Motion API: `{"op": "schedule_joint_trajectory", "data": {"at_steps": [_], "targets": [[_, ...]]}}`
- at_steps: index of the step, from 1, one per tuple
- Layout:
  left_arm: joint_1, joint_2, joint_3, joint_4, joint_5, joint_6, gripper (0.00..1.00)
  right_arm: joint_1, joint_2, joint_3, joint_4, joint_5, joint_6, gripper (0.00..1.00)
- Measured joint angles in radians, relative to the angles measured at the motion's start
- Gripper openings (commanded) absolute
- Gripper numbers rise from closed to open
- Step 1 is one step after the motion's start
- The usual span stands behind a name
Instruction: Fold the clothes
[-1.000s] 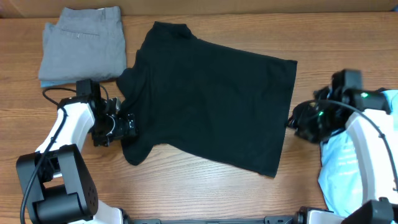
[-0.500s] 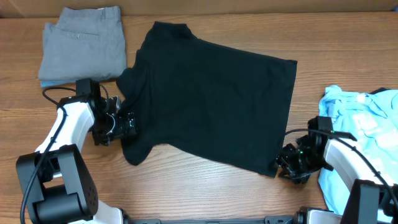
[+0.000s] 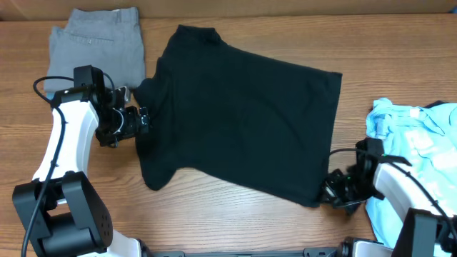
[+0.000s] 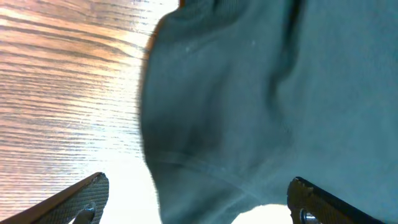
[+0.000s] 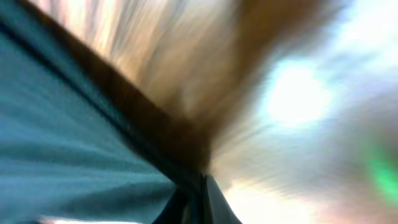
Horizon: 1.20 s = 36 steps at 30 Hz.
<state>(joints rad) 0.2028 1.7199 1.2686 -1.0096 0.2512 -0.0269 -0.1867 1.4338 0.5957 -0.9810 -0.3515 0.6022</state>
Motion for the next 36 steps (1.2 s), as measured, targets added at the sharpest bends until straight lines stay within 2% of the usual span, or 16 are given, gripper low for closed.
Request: {"op": "schedule_joint_trajectory", "data": {"at_steps": [4,8,15,19,23,29,31,34,35,36], "targets": [[0.0,0.0,0.002,-0.015,0.0,0.0,0.96,-0.077,-0.019,0.127,-0.123,0.15,0.0,0.04],[0.0,0.0,0.002,-0.023,0.0,0.0,0.97,-0.152,-0.051,0.228,-0.165,0.243,-0.005,0.04],[-0.019,0.0,0.0,0.006,-0.001,0.0,0.96,-0.167,-0.056,0.239,-0.178,0.292,-0.026,0.04],[-0.042,0.001,-0.035,0.152,0.0,0.0,1.0,-0.167,-0.056,0.239,-0.179,0.298,-0.029,0.04],[-0.059,0.005,-0.108,0.4,0.0,0.001,0.99,-0.167,-0.056,0.239,-0.162,0.288,-0.062,0.04],[-0.093,0.073,-0.142,0.561,0.02,0.005,0.94,-0.167,-0.056,0.239,-0.145,0.265,-0.099,0.04],[-0.117,0.114,-0.143,0.602,0.043,0.008,0.89,-0.167,-0.056,0.239,-0.145,0.262,-0.105,0.04],[-0.146,0.164,-0.146,0.63,0.054,0.01,0.72,-0.167,-0.056,0.239,-0.145,0.259,-0.109,0.04],[-0.152,0.175,-0.148,0.633,0.055,0.013,0.61,-0.167,-0.056,0.239,-0.146,0.257,-0.11,0.04],[-0.158,0.185,-0.15,0.632,0.053,0.01,0.41,-0.167,-0.056,0.239,-0.145,0.255,-0.113,0.04]]}}
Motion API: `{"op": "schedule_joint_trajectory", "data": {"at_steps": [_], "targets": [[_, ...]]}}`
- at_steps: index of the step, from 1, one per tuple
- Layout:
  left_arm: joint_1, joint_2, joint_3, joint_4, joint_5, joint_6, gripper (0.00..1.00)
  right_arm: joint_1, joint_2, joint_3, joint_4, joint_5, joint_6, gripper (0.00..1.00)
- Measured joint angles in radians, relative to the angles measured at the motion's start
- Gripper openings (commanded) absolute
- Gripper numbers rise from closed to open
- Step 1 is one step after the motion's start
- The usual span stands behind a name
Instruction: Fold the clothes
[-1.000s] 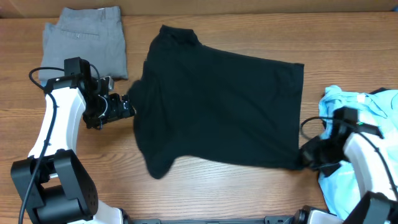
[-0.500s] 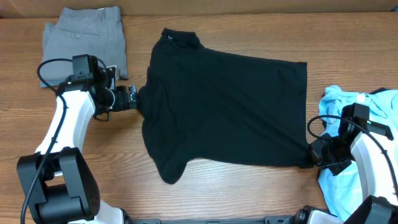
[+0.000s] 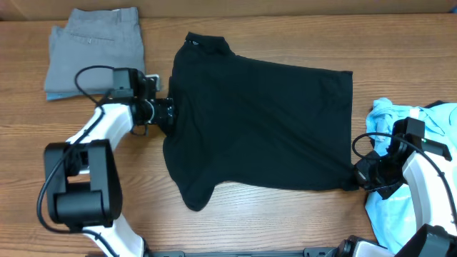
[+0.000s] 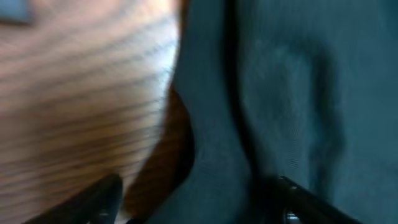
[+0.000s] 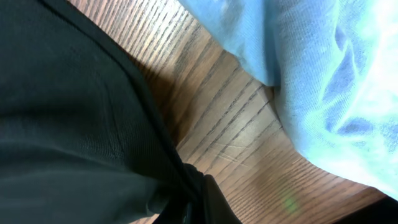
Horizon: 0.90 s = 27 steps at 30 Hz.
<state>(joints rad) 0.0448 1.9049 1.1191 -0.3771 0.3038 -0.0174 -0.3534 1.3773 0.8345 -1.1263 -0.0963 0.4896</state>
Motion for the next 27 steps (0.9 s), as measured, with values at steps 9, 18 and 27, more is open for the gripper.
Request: {"op": "schedule_joint_trajectory", "data": {"at_steps": [9,18,27], "targets": [[0.034,0.004,0.004,-0.102,-0.079,-0.01,0.17,0.0,0.0,0.0,0.0,-0.001,-0.008,0.04],[0.172,-0.009,0.004,-0.144,-0.11,-0.013,0.15,0.0,0.0,0.0,0.001,-0.004,-0.02,0.04],[0.174,-0.013,0.04,-0.219,-0.13,-0.013,0.21,0.0,0.0,0.0,-0.002,-0.004,-0.019,0.04]]}}
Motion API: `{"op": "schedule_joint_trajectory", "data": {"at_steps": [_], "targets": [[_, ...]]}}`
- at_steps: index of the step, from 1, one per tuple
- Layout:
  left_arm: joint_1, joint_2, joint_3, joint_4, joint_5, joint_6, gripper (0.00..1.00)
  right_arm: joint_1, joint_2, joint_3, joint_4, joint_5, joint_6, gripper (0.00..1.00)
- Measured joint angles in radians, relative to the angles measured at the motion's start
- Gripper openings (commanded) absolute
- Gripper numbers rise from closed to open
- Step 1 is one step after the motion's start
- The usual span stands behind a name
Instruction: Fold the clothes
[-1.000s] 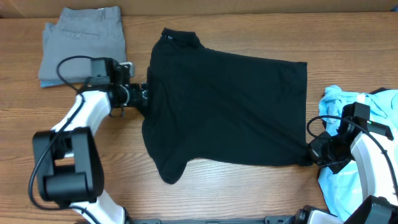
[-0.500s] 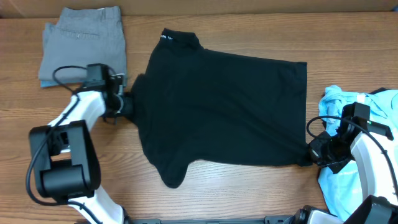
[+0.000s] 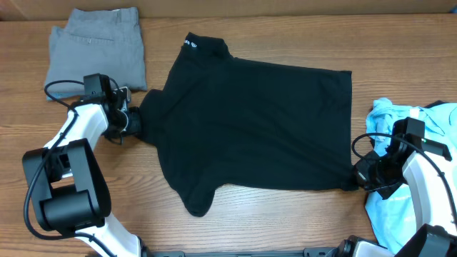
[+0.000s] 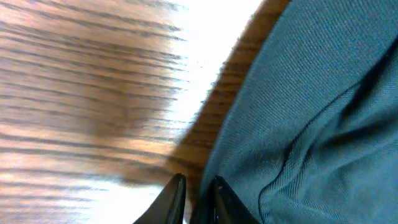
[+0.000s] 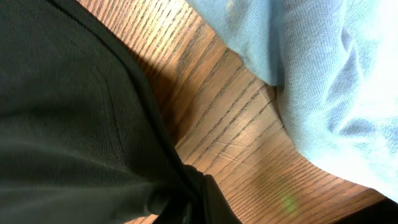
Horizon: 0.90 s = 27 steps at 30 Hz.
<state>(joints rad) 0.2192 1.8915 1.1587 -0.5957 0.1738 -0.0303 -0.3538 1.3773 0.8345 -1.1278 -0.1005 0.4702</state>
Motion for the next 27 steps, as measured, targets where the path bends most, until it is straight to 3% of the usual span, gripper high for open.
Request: {"op": "schedule_joint_trajectory", "data": {"at_steps": [2,7,14,20,25,27], "targets": [[0.003,-0.007,0.029,-0.037,-0.012,0.0,0.26,0.0,0.0,0.0,0.0,0.0,0.0,0.04],[0.013,-0.039,0.101,-0.082,-0.051,-0.005,0.65,0.0,0.0,0.0,-0.001,0.0,0.0,0.04],[-0.002,-0.044,0.12,-0.045,0.014,0.004,0.81,0.0,0.0,0.0,-0.001,0.0,-0.007,0.04],[-0.063,0.03,0.122,0.02,0.04,0.004,0.75,0.0,0.0,0.0,-0.001,0.0,-0.011,0.04],[-0.075,0.109,0.137,0.024,0.048,0.001,0.49,0.0,0.0,0.0,-0.001,0.0,-0.015,0.04],[-0.072,0.119,0.142,0.014,0.05,-0.003,0.3,0.0,0.0,0.0,-0.001,0.0,-0.015,0.04]]}}
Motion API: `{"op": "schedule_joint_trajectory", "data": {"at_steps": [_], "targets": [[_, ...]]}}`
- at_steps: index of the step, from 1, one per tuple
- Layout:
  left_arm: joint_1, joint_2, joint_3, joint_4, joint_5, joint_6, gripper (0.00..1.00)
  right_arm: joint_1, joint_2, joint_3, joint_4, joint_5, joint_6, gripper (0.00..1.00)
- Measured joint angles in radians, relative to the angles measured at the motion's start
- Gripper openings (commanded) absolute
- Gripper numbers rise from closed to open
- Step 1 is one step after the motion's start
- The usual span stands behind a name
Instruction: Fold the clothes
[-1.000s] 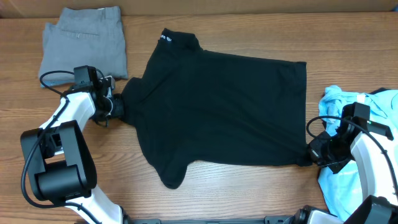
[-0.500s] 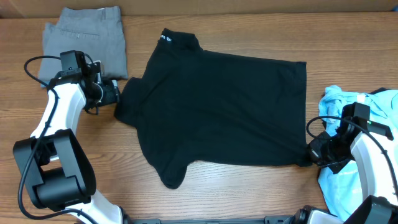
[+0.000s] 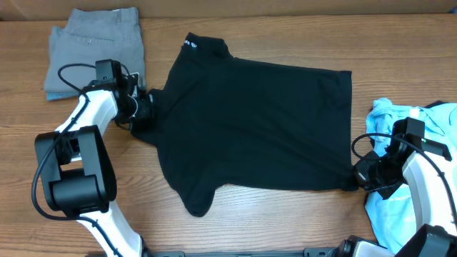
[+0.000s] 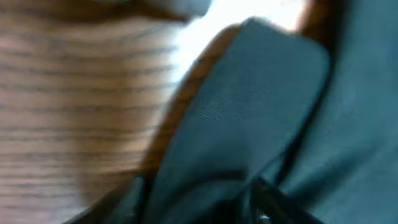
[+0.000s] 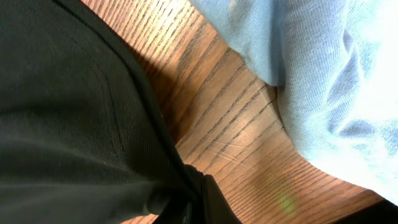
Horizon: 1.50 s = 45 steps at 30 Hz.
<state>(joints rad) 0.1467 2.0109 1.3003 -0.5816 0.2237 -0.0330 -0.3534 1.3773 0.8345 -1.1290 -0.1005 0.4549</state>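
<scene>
A black T-shirt [image 3: 257, 121] lies spread flat on the wooden table [image 3: 235, 221], collar at the upper left. My left gripper [image 3: 143, 108] is at its left sleeve. In the blurred left wrist view the left gripper [image 4: 199, 202] is open, with sleeve cloth [image 4: 249, 106] lying between its fingers. My right gripper [image 3: 355, 176] is at the shirt's near right hem corner. The right wrist view shows the right gripper [image 5: 196, 199] shut on the black hem [image 5: 62, 112], low over the wood.
Folded grey shorts [image 3: 96, 46] lie at the back left, close behind my left arm. A crumpled light blue garment [image 3: 418, 143] is heaped at the right edge, just beyond my right gripper, and shows as light blue cloth [image 5: 336, 74] in the right wrist view.
My left gripper was shut on the drawn-out left sleeve; now it is open and a little further back and right, with sleeve cloth between its fingers. The right gripper and shirt have not moved.
At first the shirt lay skewed, my left gripper open at its left sleeve, my right shut on the hem corner. Then the shirt lay squarer and further right. Later my left gripper was shut on the sleeve, drawn out to the left. Now it is open.
</scene>
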Motion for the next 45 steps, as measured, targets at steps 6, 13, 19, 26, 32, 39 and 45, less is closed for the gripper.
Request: {"op": "schedule_joint_trajectory", "data": {"at_steps": [6,13,19,26,32,39,45], "targets": [[0.012,0.008,0.008,-0.05,-0.054,-0.035,0.06,0.0,0.0,0.0,-0.001,0.0,-0.004,0.04],[0.04,0.008,0.015,-0.087,-0.082,-0.055,0.03,0.0,0.0,0.0,0.0,0.0,-0.007,0.04],[0.098,0.007,0.025,-0.105,-0.087,-0.069,0.12,0.0,0.0,0.0,0.0,0.0,-0.007,0.09],[0.11,-0.011,0.11,-0.149,-0.124,-0.07,0.47,0.0,0.0,0.0,0.001,0.0,-0.011,0.47],[0.11,-0.085,0.224,-0.251,-0.131,-0.047,0.49,0.0,0.0,0.009,-0.011,0.0,-0.011,0.45],[0.11,-0.106,0.317,-0.449,-0.024,-0.015,0.43,0.0,0.0,0.103,0.005,-0.138,-0.12,0.44],[0.084,-0.153,0.324,-0.594,0.016,0.011,0.45,0.0,-0.029,0.166,0.009,-0.294,-0.204,0.48]]}}
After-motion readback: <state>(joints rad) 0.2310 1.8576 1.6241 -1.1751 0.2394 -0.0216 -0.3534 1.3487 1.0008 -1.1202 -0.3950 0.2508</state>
